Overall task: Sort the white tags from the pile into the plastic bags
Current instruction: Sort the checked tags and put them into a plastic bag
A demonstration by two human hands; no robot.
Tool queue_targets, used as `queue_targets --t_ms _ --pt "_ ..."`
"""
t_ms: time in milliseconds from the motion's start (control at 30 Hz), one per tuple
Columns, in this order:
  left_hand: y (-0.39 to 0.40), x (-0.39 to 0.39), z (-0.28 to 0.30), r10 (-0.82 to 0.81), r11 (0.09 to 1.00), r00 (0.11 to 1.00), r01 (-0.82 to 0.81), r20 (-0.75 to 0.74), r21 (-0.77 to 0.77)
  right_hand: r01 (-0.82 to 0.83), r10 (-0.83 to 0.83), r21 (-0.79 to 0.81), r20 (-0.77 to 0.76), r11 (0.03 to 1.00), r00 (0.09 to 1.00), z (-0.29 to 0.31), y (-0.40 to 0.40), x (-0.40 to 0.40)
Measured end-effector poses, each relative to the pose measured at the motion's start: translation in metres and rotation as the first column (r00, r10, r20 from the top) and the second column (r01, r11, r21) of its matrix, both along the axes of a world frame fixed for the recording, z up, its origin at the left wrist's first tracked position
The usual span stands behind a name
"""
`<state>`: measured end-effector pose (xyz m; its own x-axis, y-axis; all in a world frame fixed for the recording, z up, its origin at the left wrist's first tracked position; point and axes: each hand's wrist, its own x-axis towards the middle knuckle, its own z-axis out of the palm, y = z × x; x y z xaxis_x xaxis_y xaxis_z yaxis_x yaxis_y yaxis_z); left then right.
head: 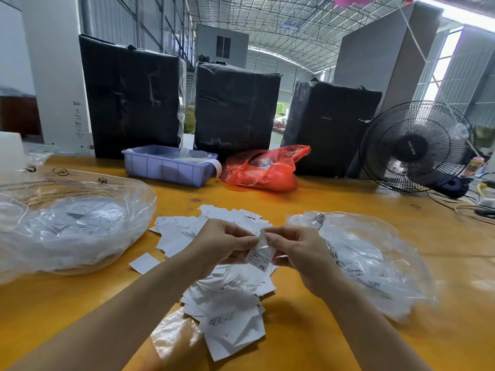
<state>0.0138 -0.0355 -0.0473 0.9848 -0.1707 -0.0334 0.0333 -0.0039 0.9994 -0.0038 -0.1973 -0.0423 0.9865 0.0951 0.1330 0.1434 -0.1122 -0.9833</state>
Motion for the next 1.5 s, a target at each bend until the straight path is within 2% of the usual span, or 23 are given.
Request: queue_targets --t_ms 167,233,333,433,500,600,733,867,1000,1100,1267,1367,1500 --pt "-0.002 0.001 0.0 0.089 0.99 0.994 -0.095 -0.065 -0.105 0.007 0.003 -0.089 0.103 0.996 0.995 -0.002 0.003 -0.002" --pt "-0.001 0.002 0.001 0.122 0.979 0.988 -0.135 -0.09 -0.151 -0.021 0.053 -0.204 0.153 0.979 0.987 -0.003 0.005 -0.003" --pt "-0.001 0.003 0.001 0.165 0.963 0.979 -0.186 -0.121 -0.196 -0.016 0.152 -0.472 0.251 0.882 0.956 -0.006 0.006 -0.001" --pt "-0.002 0.005 0.0 0.199 0.947 0.971 -0.226 -0.136 -0.229 -0.048 0.209 -0.54 0.241 0.84 0.948 -0.007 0.007 -0.002" --pt "-0.003 0.005 0.0 0.185 0.942 0.974 -0.214 -0.129 -0.261 -0.001 0.153 -0.495 0.267 0.869 0.952 -0.007 0.007 -0.002" --pt "-0.004 0.004 0.001 0.159 0.936 0.98 -0.189 -0.121 -0.298 0.048 0.047 -0.333 0.273 0.942 0.961 -0.004 0.004 -0.001" --pt "-0.005 0.002 0.002 0.131 0.949 0.98 -0.167 -0.148 -0.267 0.008 0.003 -0.132 0.08 0.991 0.997 -0.003 -0.002 0.001" --pt "-0.004 0.001 0.005 0.053 0.974 0.983 -0.09 -0.176 -0.21 0.034 -0.036 -0.023 -0.12 0.999 0.992 -0.002 -0.004 0.002" --pt "0.004 0.001 0.007 -0.028 0.996 0.984 0.011 -0.175 -0.093 0.082 -0.069 0.049 -0.23 0.995 0.971 0.0 -0.003 0.002" --pt "0.01 0.0 0.01 -0.118 0.991 0.971 0.102 -0.207 -0.088 0.109 -0.076 0.099 -0.294 0.989 0.953 0.0 -0.001 0.002" --pt "0.017 0.003 0.011 -0.184 0.982 0.946 0.185 -0.268 -0.024 0.105 -0.044 0.185 -0.309 0.977 0.95 0.0 0.001 0.001" --pt "0.017 0.0 0.011 -0.233 0.965 0.939 0.255 -0.253 0.058 0.092 -0.024 0.234 -0.278 0.968 0.96 -0.002 0.001 0.002" --pt "0.017 0.0 0.012 -0.094 0.973 0.99 0.115 -0.108 0.201 0.071 -0.024 0.197 -0.23 0.978 0.973 -0.006 -0.002 0.002"
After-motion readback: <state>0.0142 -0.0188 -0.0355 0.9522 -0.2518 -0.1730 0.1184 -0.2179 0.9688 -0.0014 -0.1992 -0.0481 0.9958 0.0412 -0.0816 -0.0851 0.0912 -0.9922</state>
